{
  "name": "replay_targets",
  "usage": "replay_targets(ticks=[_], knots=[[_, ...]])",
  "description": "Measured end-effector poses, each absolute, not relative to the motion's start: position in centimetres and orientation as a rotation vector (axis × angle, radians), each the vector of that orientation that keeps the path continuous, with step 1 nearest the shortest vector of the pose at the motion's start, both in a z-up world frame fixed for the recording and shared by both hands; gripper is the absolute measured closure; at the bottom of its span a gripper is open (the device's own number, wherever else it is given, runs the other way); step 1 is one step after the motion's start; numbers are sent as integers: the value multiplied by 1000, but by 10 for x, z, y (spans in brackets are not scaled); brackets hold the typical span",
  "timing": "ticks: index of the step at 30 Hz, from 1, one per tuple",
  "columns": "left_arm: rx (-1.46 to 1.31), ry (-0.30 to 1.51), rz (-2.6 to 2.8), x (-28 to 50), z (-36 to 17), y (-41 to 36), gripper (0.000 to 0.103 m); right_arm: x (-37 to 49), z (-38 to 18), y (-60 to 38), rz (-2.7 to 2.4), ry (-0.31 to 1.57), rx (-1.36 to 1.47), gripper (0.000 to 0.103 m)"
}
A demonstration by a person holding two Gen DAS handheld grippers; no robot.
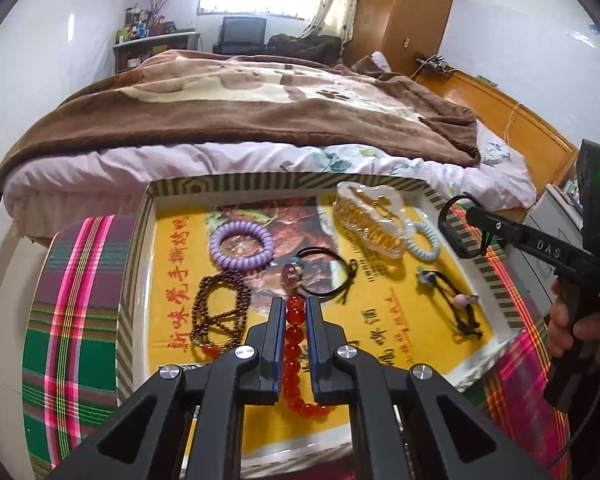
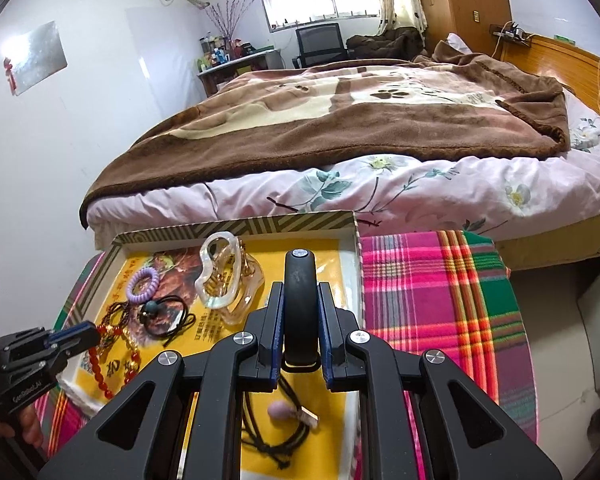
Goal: Organize jewelry
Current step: 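Carry the red bracelet and black band into the yellow box, then open the left tool then the right tool to release both pieces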
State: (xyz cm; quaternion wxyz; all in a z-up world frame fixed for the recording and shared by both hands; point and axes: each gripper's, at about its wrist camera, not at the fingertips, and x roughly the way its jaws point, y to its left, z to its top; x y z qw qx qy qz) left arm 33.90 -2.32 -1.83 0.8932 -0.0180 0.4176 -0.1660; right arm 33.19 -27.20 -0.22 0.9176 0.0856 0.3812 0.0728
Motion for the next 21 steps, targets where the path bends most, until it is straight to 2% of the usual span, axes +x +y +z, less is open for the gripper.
replay_targets(ticks=[13,14,16,17,18,21], knots=[[3,896,-265,348,-32,-15,91,350,-16,-263,144,810,135,87],[-2,898,-266,348,-34,-14,88,350,-16,-263,145,813,136,87],[-8,901,-261,348,-35,-12,75,351,-17,-262,138,818,131,87],[-11,901,-261,347,-35,-11,65,351,-18,-262,136,821,128,87],[-19,902,-261,347,-36,-11,58,352,-19,-261,139,825,128,87],[-26,899,-267,345,-35,-10,57,351,-19,-260,137,825,120,83]])
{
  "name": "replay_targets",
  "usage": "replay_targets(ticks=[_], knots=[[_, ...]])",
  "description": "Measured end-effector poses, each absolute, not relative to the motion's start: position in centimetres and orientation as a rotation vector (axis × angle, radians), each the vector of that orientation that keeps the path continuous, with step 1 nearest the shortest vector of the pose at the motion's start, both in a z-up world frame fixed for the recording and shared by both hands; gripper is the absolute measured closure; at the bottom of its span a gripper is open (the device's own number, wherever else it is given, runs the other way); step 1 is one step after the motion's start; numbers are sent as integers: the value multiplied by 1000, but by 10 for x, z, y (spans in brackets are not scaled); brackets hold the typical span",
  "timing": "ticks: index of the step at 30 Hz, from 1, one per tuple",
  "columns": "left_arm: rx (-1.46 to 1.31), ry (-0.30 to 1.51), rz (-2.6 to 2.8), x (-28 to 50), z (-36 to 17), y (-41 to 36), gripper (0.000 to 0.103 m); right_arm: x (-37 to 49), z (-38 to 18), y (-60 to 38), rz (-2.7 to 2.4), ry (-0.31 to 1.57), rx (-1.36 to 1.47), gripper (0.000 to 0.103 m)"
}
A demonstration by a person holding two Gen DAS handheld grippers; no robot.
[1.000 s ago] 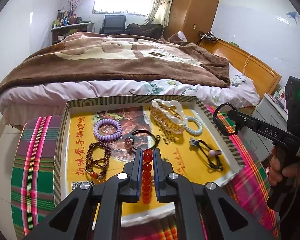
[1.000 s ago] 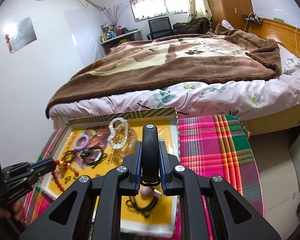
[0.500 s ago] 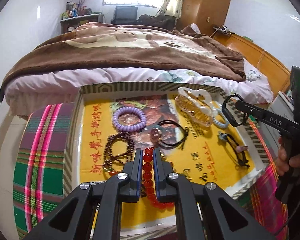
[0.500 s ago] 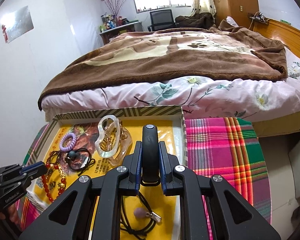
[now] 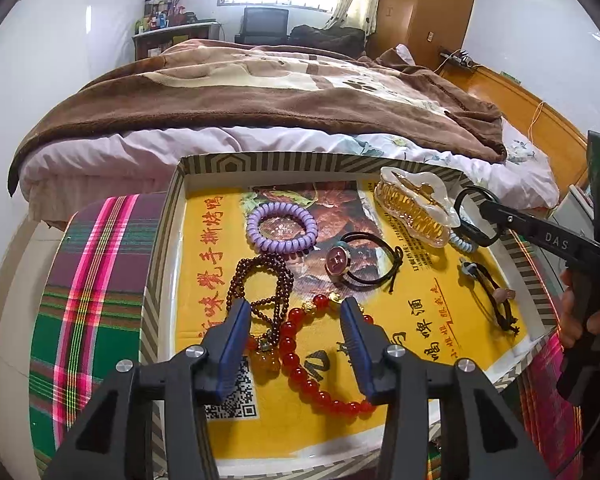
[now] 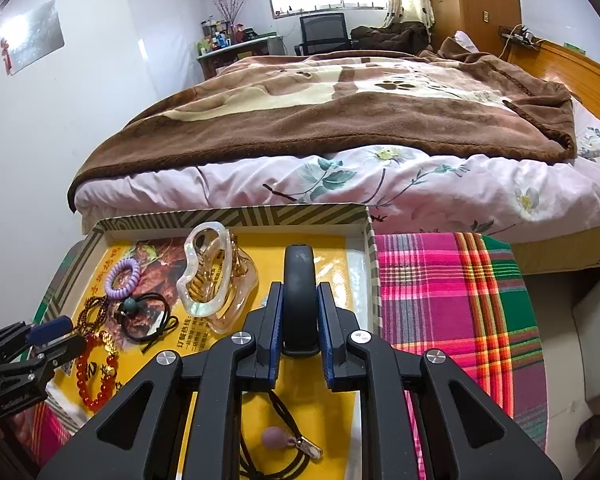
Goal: Organize jewelry
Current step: 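Open the left tool then the right tool to release both pieces, then withdraw both open tools from the box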
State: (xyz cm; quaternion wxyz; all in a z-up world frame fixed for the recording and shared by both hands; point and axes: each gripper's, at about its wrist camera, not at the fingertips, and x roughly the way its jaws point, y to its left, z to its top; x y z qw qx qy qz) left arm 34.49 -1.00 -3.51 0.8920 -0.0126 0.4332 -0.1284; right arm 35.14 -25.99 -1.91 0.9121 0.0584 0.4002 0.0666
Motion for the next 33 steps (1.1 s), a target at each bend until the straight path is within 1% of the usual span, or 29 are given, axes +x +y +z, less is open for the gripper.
replay_targets(ticks=[1,2,5,6,7,8,9,13,18,23,33], knots=[[-24,900,-263,345,-35,-11,56,351,-19,-260,133,823,118,82],[-23,900,-261,344,-35,-11,54,351,-19,-260,130,822,119,79],[-24,889,-260,340,-31,-11,53,350,-18,-261,131,816,127,58],[-21,887,-260,338,-30,-11,51,349,-17,-261,130,814,127,56],[-18,881,-257,335,-28,-11,49,348,-16,-261,130,810,128,56],[-17,874,-258,333,-26,-11,43,346,-15,-261,127,808,126,56],[-20,870,-258,331,-24,-10,42,345,-14,-260,125,804,127,56],[-20,857,-259,323,-17,-11,41,340,-10,-261,131,789,140,55],[-20,841,-247,311,-7,-10,38,331,-2,-259,142,772,151,52],[-22,820,-246,295,4,-9,35,314,8,-260,145,746,172,51],[-9,764,-245,245,26,-10,34,265,29,-259,181,702,180,51]])
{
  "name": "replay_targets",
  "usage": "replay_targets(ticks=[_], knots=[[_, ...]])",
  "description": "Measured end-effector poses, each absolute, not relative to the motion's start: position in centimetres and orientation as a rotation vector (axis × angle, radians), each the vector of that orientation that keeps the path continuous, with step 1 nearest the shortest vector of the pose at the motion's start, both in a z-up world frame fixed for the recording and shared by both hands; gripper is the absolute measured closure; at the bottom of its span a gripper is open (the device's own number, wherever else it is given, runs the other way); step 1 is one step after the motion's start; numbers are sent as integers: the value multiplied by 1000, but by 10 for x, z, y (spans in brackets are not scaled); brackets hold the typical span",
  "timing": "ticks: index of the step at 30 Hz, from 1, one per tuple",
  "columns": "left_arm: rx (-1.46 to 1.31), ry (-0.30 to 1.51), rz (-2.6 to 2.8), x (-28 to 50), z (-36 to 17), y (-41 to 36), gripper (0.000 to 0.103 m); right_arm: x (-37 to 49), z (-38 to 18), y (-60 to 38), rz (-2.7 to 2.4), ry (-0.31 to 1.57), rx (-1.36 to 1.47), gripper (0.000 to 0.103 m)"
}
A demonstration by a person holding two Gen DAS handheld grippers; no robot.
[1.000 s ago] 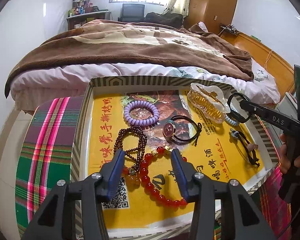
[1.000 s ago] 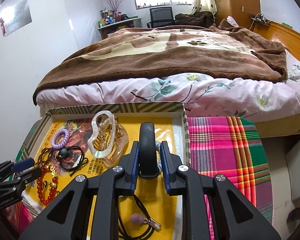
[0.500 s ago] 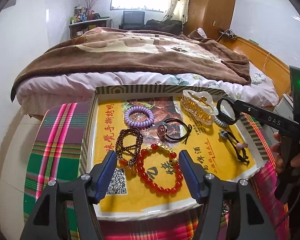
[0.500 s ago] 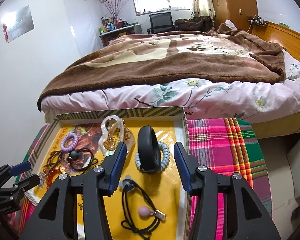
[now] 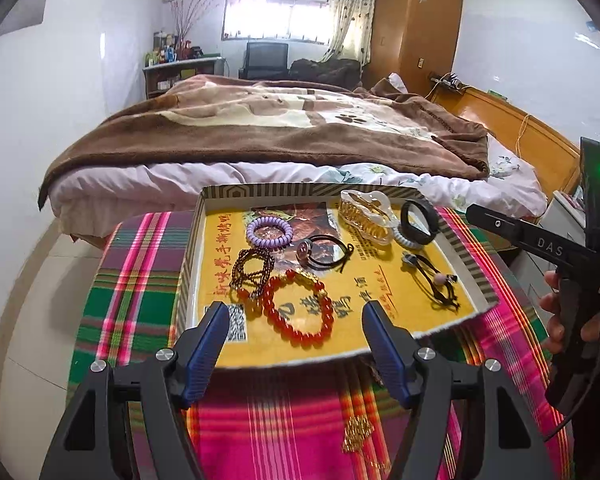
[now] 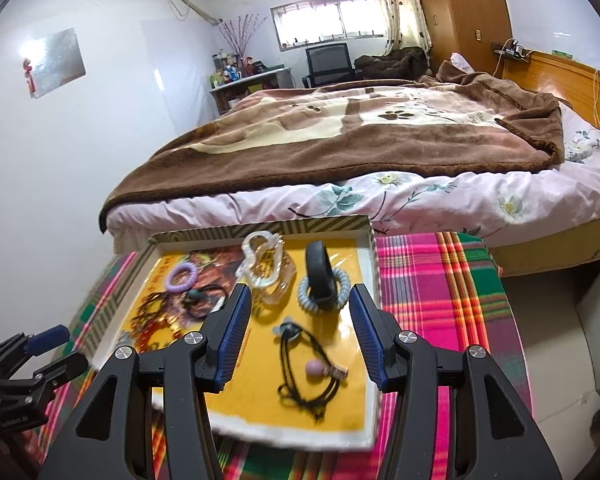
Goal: Organize jewelry
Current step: 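Withdraw both open tools from the box, then grasp the gold chain on the cloth with the left tool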
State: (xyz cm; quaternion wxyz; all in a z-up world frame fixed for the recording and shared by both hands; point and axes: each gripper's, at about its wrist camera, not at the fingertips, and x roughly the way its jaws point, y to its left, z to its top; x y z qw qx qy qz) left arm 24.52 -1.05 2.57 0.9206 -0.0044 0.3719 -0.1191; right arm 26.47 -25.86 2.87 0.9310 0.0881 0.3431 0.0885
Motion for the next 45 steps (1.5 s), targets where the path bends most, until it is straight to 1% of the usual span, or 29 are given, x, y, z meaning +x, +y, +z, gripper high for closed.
replay_targets(ticks=[4,9,16,18,19,30,41,43,45], knots=[[-2,753,-249,225,29,-10,30,241,31,-256,201,695,175,51],[-2,767,-281,200,22,-13,29,209,27,-254,225,696,172,51],[-31,822,-309,182,-3,-10,27,172,15,-249,276,730,113,51],[-41,837,-314,181,-12,-9,23,164,12,-247,285,738,87,51],[-48,846,-319,181,-16,-9,23,161,10,-246,285,743,77,51],[-12,933,-345,191,-51,-28,23,144,-6,-245,294,782,88,51],[130,926,-271,203,-59,-47,23,146,-11,-247,287,788,107,51],[133,917,-275,203,-57,-47,36,147,-11,-246,287,787,108,51],[138,900,-276,203,-55,-44,70,149,-11,-244,289,788,109,51]])
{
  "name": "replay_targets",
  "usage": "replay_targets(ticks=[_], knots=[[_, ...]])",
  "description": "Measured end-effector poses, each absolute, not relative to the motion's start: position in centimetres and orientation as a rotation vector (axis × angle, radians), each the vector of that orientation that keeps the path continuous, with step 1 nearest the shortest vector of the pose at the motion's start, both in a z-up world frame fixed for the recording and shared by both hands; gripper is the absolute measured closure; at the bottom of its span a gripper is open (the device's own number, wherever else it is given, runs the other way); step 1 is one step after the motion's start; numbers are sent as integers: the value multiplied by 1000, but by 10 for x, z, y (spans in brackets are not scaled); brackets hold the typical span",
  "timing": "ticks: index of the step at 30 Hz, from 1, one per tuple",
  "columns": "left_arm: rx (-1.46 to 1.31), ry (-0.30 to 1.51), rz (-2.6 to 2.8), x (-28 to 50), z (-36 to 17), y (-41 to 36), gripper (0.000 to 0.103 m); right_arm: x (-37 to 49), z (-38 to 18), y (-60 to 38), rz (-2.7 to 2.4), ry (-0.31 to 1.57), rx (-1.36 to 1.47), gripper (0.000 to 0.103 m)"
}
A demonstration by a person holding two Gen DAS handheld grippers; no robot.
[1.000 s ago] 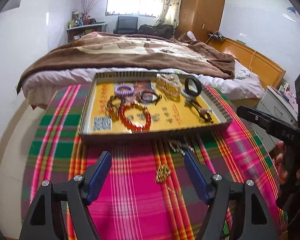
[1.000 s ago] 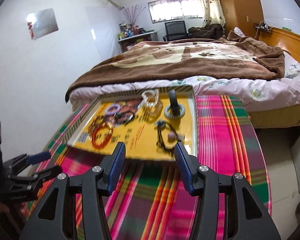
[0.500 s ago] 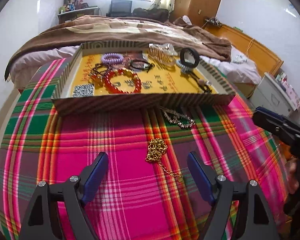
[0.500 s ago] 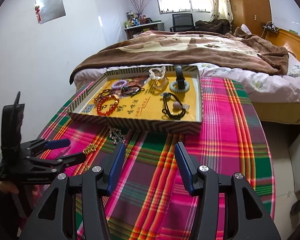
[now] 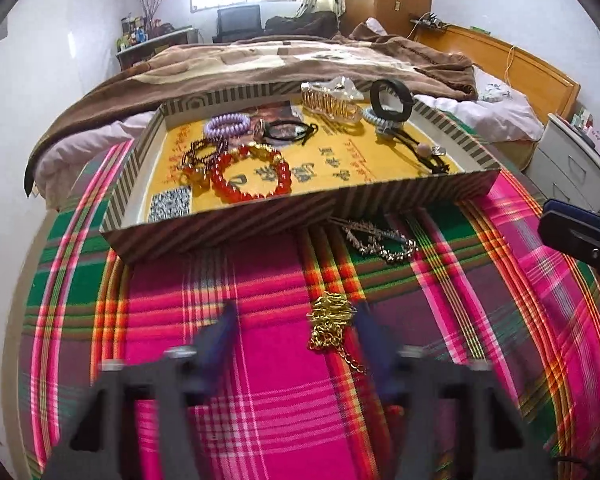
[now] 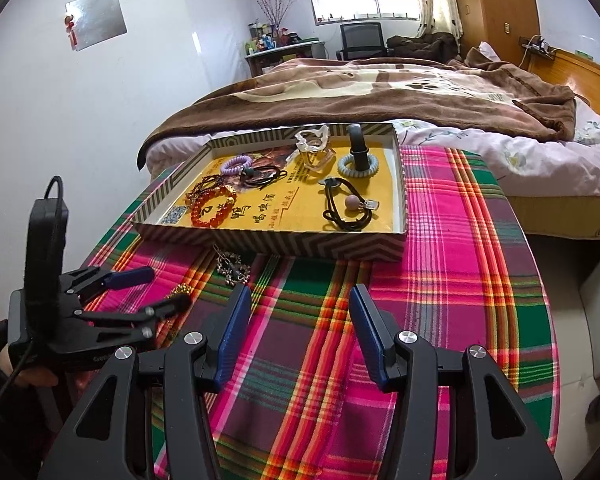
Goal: Organize jewelry
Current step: 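Grasp the gold chain on the cloth with the left tool, then grasp the rhinestone hair clip with the right tool while the left tool holds the chain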
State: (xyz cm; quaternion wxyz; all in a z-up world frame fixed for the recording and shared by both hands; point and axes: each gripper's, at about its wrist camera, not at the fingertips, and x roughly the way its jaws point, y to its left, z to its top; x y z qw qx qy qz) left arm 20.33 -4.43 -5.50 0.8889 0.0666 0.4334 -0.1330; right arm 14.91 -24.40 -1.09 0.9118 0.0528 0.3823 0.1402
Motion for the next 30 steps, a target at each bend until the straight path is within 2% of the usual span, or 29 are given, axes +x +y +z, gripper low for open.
replay_targets(ticks=[2,8,11,30], knots=[[138,899,-268,205,-54,-41,89,153,-13,-240,290,799,105,51],[82,895,-278,205,-52,-28,90,163,-18,-223,320,827,74,51],[49,877,-277,204,-47,-18,98,171,-23,-211,341,850,53,51],[-65,772,-287,187,-5,22,98,208,-53,-157,400,937,-112,51]])
